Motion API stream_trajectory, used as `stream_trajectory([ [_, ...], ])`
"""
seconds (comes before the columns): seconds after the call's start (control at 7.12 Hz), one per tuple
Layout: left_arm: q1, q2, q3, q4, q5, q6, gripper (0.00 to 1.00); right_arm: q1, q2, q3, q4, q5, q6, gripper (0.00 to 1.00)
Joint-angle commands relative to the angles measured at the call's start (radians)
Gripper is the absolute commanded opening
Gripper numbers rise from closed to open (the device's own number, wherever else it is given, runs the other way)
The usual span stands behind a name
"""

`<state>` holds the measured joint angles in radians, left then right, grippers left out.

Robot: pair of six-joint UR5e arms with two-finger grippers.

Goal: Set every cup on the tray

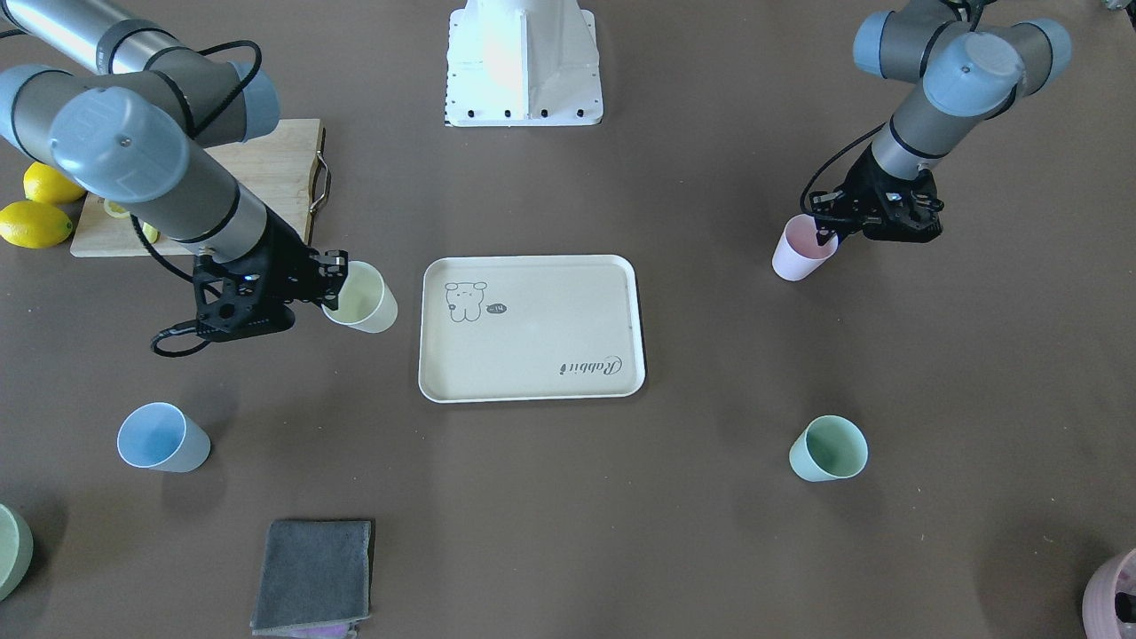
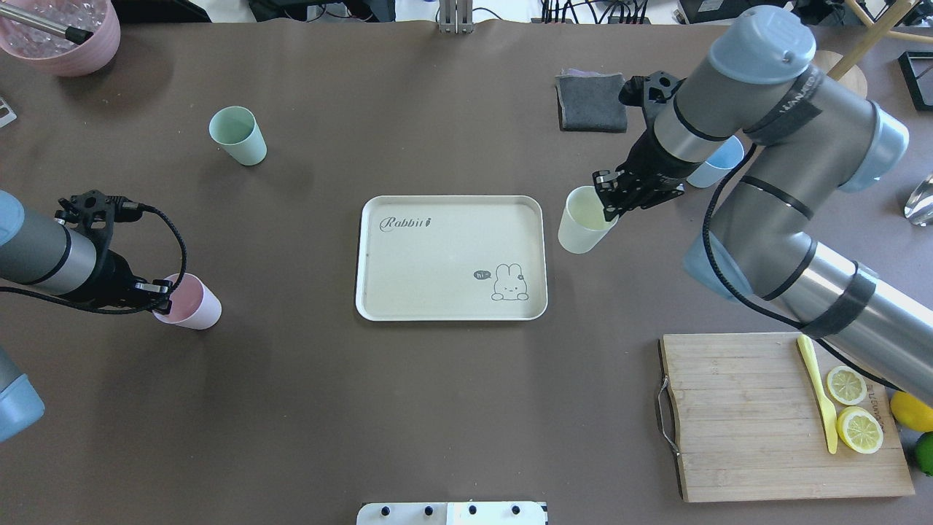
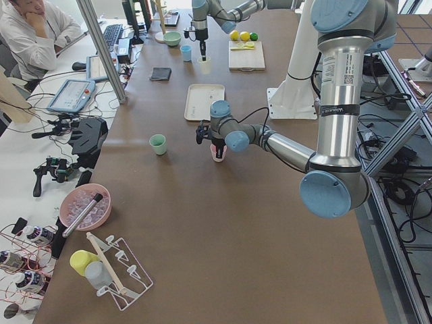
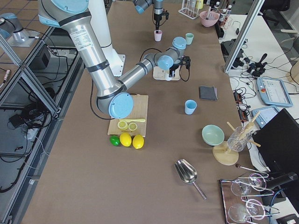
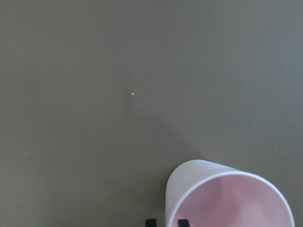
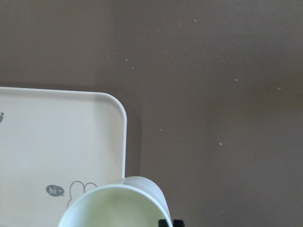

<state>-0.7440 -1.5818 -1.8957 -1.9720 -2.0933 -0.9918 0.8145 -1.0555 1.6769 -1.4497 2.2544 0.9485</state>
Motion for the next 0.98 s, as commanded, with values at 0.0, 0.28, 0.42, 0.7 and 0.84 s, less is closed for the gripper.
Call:
stream_trajectory([
  [0.0,0.0,-0.106,-0.008,0.046,-0.01,-0.039,0.0,-0.073,0.078,-0.063,0.005,-0.067,0.082,0.0],
  [0.28,-0.002,-0.348,-0.014,0.337,-0.005,-0.056,0.0,-0.121,0.091,-0.065,0.006,-0.09,0.128,0.0],
  [0.42,0.0,-0.412,0.031,0.361,-0.002,-0.067,0.0,-0.133,0.089,-0.066,0.027,-0.09,0.13,0.0],
  [0.7,0.044,-0.527,0.128,0.357,0.001,-0.157,0.0,-0.144,0.089,-0.068,0.031,-0.092,0.13,0.05],
  [0.84,0.073,-0.565,0.162,0.357,0.004,-0.203,0.0,-0.144,0.086,-0.068,0.031,-0.092,0.127,0.68],
])
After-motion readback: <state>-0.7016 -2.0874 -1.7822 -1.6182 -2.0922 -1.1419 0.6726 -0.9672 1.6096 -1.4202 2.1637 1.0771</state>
